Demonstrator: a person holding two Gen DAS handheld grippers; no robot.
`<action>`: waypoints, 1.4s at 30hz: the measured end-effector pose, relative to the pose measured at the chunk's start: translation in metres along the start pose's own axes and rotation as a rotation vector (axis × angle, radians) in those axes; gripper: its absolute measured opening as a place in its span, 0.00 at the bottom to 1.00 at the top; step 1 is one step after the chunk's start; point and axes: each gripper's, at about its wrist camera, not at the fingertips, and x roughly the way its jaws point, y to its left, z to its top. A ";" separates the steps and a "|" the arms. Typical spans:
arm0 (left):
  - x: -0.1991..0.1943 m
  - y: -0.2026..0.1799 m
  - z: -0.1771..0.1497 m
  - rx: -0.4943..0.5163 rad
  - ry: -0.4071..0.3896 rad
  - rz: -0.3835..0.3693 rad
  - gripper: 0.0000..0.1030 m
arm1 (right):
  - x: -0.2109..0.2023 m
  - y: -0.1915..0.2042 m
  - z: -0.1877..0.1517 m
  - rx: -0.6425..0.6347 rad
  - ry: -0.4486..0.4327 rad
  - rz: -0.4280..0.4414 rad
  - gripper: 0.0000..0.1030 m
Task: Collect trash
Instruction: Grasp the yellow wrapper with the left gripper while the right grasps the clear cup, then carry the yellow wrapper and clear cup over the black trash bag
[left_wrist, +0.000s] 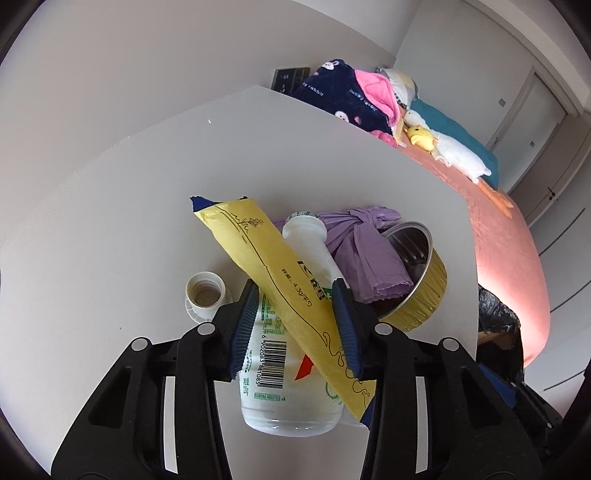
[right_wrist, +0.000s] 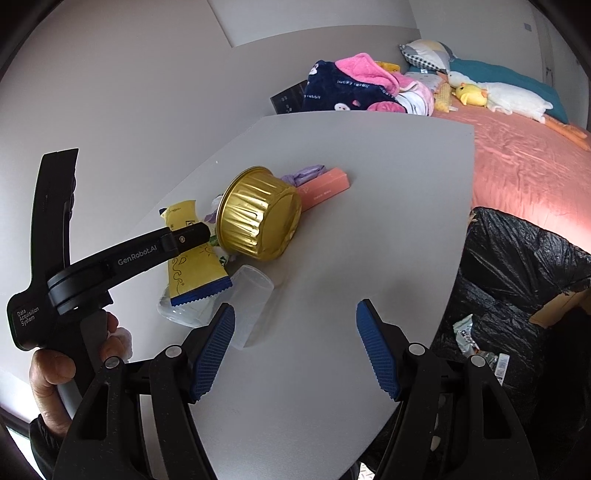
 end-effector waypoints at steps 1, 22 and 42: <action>-0.001 0.001 0.000 -0.005 -0.004 -0.007 0.33 | 0.002 0.003 0.001 -0.003 0.002 0.004 0.67; -0.024 0.006 0.007 0.016 -0.066 -0.041 0.22 | 0.042 0.022 -0.001 -0.006 0.038 0.022 0.52; -0.047 -0.024 0.007 0.089 -0.107 -0.114 0.22 | -0.010 -0.003 -0.004 0.013 -0.036 0.019 0.51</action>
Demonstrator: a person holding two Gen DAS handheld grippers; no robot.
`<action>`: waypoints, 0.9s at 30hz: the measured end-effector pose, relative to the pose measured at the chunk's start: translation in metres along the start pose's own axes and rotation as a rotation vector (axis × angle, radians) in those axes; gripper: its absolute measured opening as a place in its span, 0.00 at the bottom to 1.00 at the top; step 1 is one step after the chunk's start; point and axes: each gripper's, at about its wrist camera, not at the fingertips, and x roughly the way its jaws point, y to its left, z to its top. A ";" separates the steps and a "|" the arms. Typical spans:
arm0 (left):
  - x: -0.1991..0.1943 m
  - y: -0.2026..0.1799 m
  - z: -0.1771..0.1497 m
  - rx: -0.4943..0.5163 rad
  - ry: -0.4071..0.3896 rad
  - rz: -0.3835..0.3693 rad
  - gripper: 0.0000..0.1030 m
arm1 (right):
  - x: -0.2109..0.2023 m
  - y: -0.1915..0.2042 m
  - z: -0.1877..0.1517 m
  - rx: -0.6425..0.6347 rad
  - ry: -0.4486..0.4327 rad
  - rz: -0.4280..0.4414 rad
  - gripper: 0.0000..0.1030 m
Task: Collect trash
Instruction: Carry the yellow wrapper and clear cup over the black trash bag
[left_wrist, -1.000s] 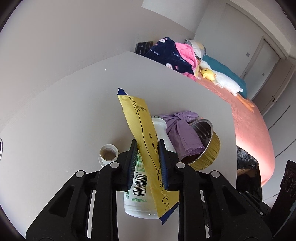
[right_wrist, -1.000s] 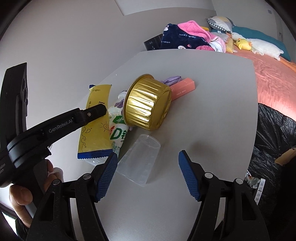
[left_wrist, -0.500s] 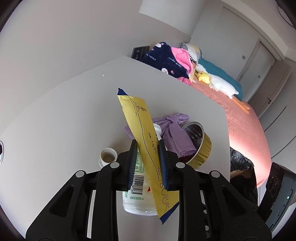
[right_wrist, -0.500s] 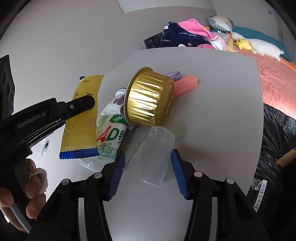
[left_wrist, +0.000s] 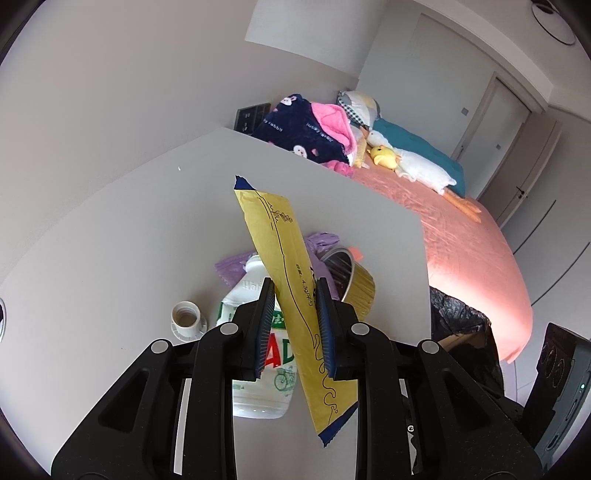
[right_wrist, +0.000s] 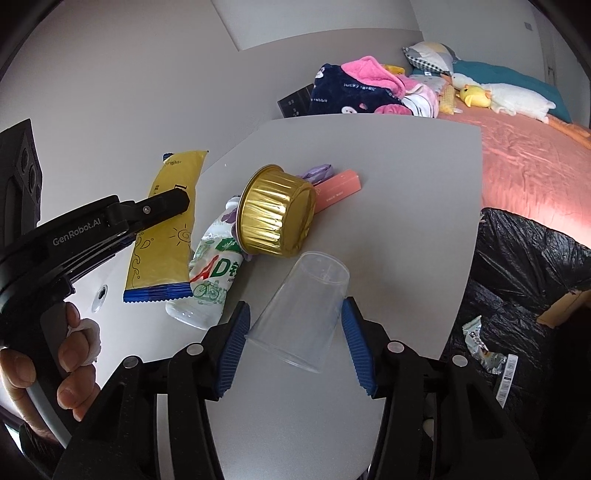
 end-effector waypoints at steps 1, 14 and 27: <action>-0.001 -0.003 0.000 0.006 -0.001 -0.010 0.22 | -0.004 -0.002 0.000 -0.002 -0.008 -0.005 0.51; -0.005 -0.052 -0.008 0.078 0.002 -0.078 0.22 | -0.042 -0.035 -0.004 0.030 -0.073 -0.062 0.51; 0.003 -0.091 -0.015 0.122 0.031 -0.130 0.22 | -0.068 -0.068 -0.010 0.076 -0.111 -0.102 0.51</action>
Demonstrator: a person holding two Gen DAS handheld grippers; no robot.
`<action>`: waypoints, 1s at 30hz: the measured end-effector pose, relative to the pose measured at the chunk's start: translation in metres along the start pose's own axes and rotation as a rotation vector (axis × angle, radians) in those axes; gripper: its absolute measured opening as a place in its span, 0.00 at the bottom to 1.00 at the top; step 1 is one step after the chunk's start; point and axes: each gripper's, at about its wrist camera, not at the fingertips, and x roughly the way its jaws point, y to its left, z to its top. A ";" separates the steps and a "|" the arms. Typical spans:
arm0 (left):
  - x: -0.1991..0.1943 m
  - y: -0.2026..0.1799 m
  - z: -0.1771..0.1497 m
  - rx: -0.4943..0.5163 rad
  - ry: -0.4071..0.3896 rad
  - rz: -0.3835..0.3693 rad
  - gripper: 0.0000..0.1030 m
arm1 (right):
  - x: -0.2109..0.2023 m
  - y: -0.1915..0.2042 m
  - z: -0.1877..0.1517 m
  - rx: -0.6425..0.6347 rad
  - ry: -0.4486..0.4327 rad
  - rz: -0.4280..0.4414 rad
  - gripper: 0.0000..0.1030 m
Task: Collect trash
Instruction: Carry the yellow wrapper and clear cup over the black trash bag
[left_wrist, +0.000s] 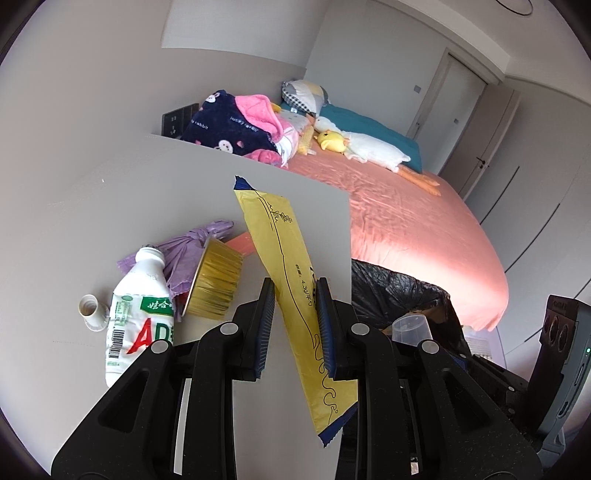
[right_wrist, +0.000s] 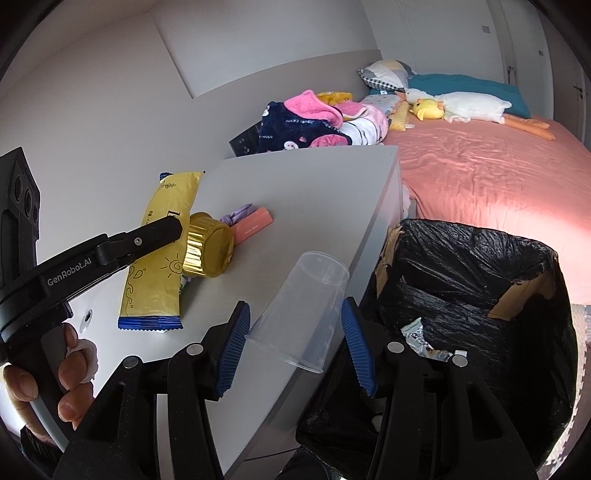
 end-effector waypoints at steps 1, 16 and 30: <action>0.000 -0.003 -0.001 0.005 0.002 -0.003 0.22 | -0.002 -0.002 0.000 0.003 -0.003 -0.003 0.51; 0.018 -0.044 -0.001 0.060 0.042 -0.077 0.22 | -0.029 -0.044 0.006 0.086 -0.065 -0.062 0.51; 0.036 -0.083 -0.009 0.125 0.090 -0.130 0.22 | -0.052 -0.084 0.008 0.158 -0.116 -0.128 0.51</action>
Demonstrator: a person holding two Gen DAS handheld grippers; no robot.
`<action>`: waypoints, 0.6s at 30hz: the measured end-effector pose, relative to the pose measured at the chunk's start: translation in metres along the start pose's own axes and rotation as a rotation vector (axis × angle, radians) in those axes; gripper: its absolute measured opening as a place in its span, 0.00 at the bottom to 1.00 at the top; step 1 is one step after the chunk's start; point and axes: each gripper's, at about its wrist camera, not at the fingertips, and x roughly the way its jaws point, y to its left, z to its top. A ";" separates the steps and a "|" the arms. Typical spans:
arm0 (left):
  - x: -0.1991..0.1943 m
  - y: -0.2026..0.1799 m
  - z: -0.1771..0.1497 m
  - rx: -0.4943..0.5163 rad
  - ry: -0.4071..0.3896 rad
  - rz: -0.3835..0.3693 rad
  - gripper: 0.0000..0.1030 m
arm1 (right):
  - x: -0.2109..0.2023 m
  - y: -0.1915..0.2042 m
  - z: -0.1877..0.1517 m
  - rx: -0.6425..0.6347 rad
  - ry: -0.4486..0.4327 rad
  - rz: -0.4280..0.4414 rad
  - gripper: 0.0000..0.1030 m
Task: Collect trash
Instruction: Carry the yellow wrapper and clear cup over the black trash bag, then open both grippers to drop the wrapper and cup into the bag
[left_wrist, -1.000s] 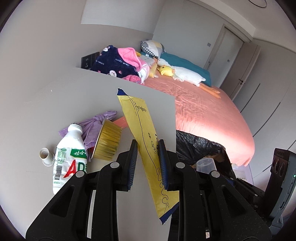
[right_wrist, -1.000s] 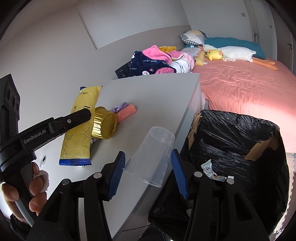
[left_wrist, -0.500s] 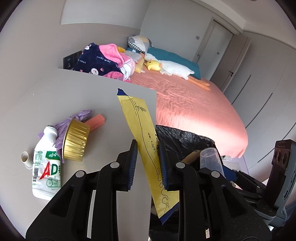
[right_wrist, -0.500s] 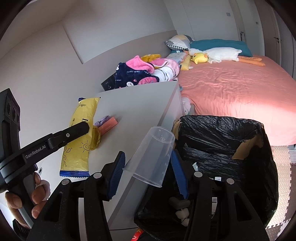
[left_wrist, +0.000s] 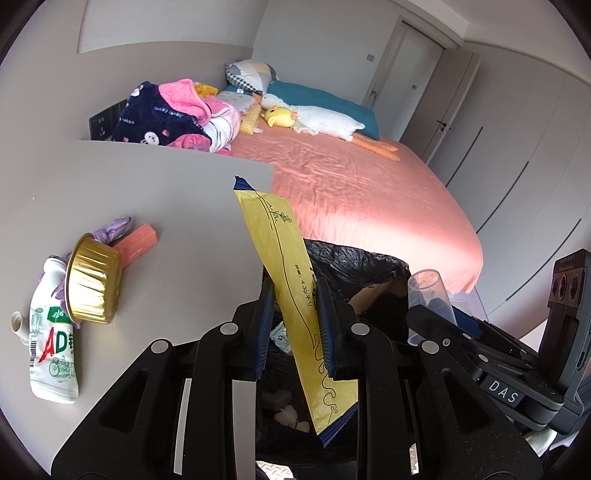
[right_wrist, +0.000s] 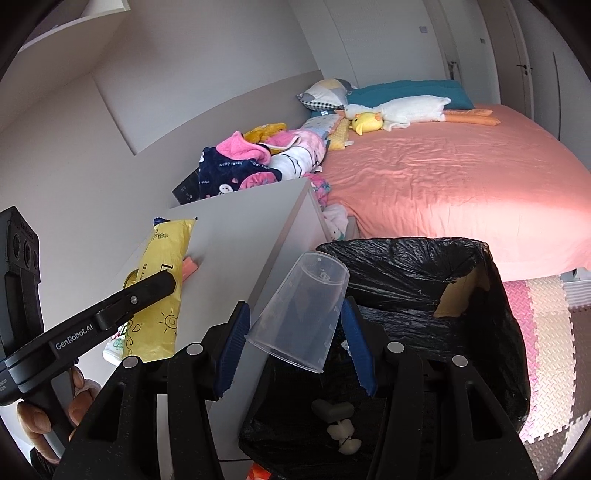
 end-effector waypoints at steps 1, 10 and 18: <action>0.001 -0.002 0.000 0.004 0.004 -0.004 0.22 | -0.001 -0.003 0.001 0.005 -0.003 -0.005 0.51; 0.015 -0.020 0.000 0.049 0.039 -0.043 0.22 | -0.007 -0.028 0.007 0.053 -0.023 -0.047 0.51; 0.028 -0.032 0.000 0.078 0.070 -0.073 0.22 | -0.012 -0.042 0.010 0.080 -0.039 -0.068 0.51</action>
